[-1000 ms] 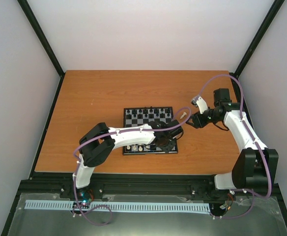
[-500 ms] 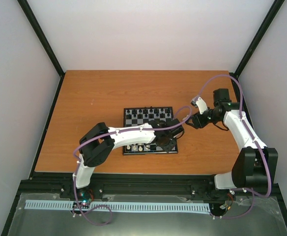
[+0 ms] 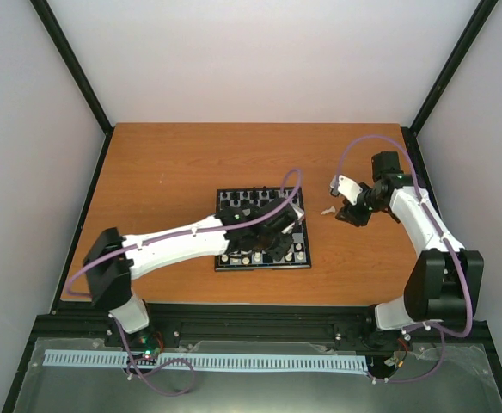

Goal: Set up the chess pieces on the board

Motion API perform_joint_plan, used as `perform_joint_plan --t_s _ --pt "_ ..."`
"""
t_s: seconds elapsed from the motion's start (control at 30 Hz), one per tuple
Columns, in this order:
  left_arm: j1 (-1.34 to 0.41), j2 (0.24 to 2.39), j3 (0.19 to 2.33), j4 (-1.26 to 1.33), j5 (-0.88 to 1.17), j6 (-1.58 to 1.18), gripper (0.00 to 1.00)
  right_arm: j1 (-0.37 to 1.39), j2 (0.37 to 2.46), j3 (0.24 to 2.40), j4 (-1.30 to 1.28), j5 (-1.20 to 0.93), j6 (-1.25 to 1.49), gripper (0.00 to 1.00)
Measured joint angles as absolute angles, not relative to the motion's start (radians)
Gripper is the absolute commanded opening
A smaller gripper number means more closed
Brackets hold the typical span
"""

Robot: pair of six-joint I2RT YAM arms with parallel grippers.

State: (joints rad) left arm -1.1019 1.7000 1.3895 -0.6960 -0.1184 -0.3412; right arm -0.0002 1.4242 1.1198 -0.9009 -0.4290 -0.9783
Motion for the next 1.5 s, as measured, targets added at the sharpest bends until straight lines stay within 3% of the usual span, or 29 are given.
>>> perform_joint_plan --t_s 0.37,1.03,1.5 --pt "-1.102 1.499 1.165 -0.615 -0.1 -0.413 0.47 0.004 1.685 1.245 -0.871 -0.294 -1.277 0.52" --pt "-1.08 1.42 1.043 -0.542 -0.082 -0.453 0.48 0.109 1.994 1.369 -0.84 -0.138 -1.299 0.41" --pt "-1.072 1.418 1.032 -0.516 -0.078 -0.458 0.48 0.109 1.999 1.375 -0.864 -0.108 -1.263 0.2"
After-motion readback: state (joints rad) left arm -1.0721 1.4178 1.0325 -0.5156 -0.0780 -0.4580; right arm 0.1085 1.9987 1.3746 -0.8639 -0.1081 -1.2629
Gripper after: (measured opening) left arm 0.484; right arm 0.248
